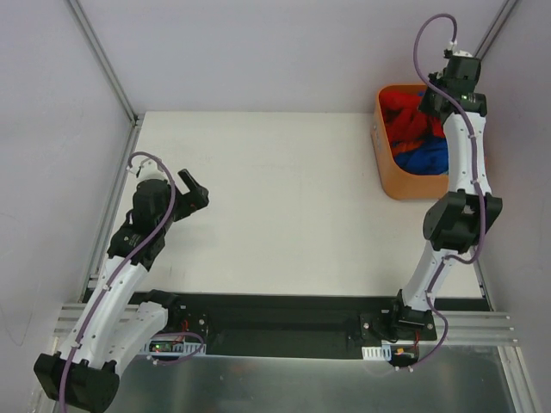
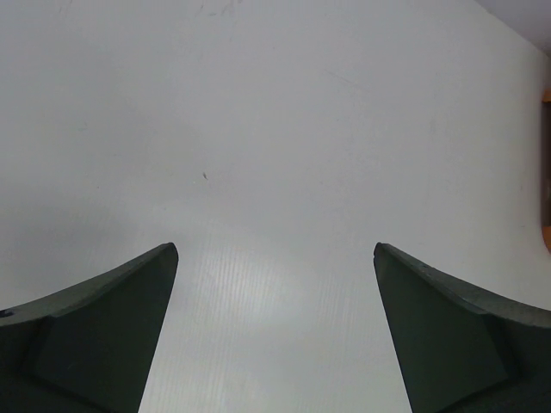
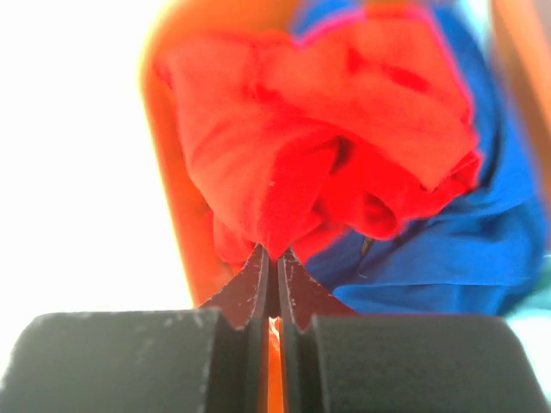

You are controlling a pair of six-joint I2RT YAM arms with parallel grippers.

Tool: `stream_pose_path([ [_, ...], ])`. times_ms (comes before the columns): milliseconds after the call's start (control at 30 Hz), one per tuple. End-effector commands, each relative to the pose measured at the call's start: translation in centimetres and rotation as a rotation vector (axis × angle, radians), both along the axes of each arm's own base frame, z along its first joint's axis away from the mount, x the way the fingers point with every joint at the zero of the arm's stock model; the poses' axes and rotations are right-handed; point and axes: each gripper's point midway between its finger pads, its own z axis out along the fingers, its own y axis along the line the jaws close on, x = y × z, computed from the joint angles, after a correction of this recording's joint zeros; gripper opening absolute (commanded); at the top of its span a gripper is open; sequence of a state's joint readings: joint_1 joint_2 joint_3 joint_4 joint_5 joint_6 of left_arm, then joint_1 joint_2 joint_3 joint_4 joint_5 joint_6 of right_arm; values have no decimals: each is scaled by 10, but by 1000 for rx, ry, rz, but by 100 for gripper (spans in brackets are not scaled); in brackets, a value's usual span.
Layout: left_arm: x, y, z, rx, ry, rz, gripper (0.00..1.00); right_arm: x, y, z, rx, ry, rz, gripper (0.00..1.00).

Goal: Fold and stack the t-shirts
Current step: Grab crumpled tshirt from bin with the right arm, then move the tshirt to the center of the board

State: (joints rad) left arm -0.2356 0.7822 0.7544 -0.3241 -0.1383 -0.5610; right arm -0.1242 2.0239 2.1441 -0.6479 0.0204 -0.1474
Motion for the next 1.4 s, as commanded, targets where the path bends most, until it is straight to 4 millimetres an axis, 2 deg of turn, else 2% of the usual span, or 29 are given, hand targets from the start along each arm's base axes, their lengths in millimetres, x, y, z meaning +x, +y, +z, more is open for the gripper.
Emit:
stream_pose_path([
  [0, -3, -2, 26, -17, -79, -22, 99, -58, 43, 221, -83, -549, 117, 1],
  [33, -5, -3, 29, -25, -90, -27, 99, -77, 62, 250, -98, -623, 153, 1],
  [100, -7, -7, 32, -41, -97, -47, 99, -97, 78, 289, -131, -723, 173, 1],
  [133, -9, -8, 34, -49, -105, -51, 99, -113, 102, 307, -129, -771, 232, 1],
  [167, -10, -10, 35, -58, -107, -61, 99, -124, 116, 321, -112, -810, 271, 1],
  [200, -11, -10, 36, -64, -112, -62, 99, -137, 146, 334, -71, -856, 362, 1],
  [267, -12, -12, 38, -73, -117, -70, 99, -170, 180, 361, 35, -951, 490, 1],
  [300, -13, -13, 40, -75, -124, -75, 99, -181, 204, 361, 88, -958, 562, 1],
  [333, -14, -14, 41, -76, -126, -82, 99, -200, 222, 369, 168, -981, 649, 1],
  [400, -18, -16, 45, -88, -144, -96, 99, -225, 252, 385, 251, -1028, 760, 1],
  [500, -23, -16, 49, -107, -164, -100, 99, -245, 283, 390, 329, -1031, 863, 1],
  [600, -28, -15, 51, -114, -183, -98, 99, -241, 300, 377, 383, -975, 882, 1],
  [667, -31, -13, 48, -116, -177, -86, 99, -222, 303, 344, 422, -871, 819, 1],
  [700, -33, -12, 48, -123, -181, -80, 99, -217, 300, 329, 417, -838, 782, 1],
  [733, -34, -10, 46, -121, -174, -69, 99, -201, 291, 309, 394, -796, 692, 1],
  [767, -35, -8, 43, -119, -166, -58, 99, -181, 292, 251, 361, -664, 635, 1],
  [800, -36, -8, 41, -126, -159, -50, 99, -171, 286, 224, 332, -608, 581, 1],
  [833, -35, -5, 39, -120, -151, -32, 99, -157, 267, 196, 271, -561, 452, 1],
  [867, -37, -4, 33, -117, -127, -25, 99, -148, 260, 133, 214, -415, 390, 1],
  [900, -36, -3, 29, -119, -107, -15, 99, -138, 254, 95, 157, -325, 353, 3],
  [1000, -39, -3, 10, -118, -19, 1, 99, -131, 226, -4, -2, -30, 250, 21],
  [1033, -40, -3, 4, -118, 6, 2, 99, -140, 215, -25, -49, 68, 226, 25],
  [1100, -44, -6, -12, -125, 80, 4, 99, -140, 210, -39, -90, 133, 217, 37],
  [1133, -46, -7, -16, -131, 102, 5, 99, -143, 211, -40, -100, 147, 241, 91],
  [1167, -49, -7, -26, -137, 139, 15, 99, -146, 215, -41, -102, 155, 267, 98],
  [1233, -55, -5, -39, -137, 192, 32, 99, -154, 225, -38, -110, 142, 346, 96],
  [1300, -62, -3, -53, -140, 245, 53, 99, -169, 248, -34, -113, 124, 447, 96],
  [1333, -65, -3, -57, -141, 264, 58, 99, -177, 257, -42, -120, 134, 492, 96],
  [1367, -68, -3, -65, -148, 289, 66, 99, -189, 277, -44, -131, 133, 571, 96],
])
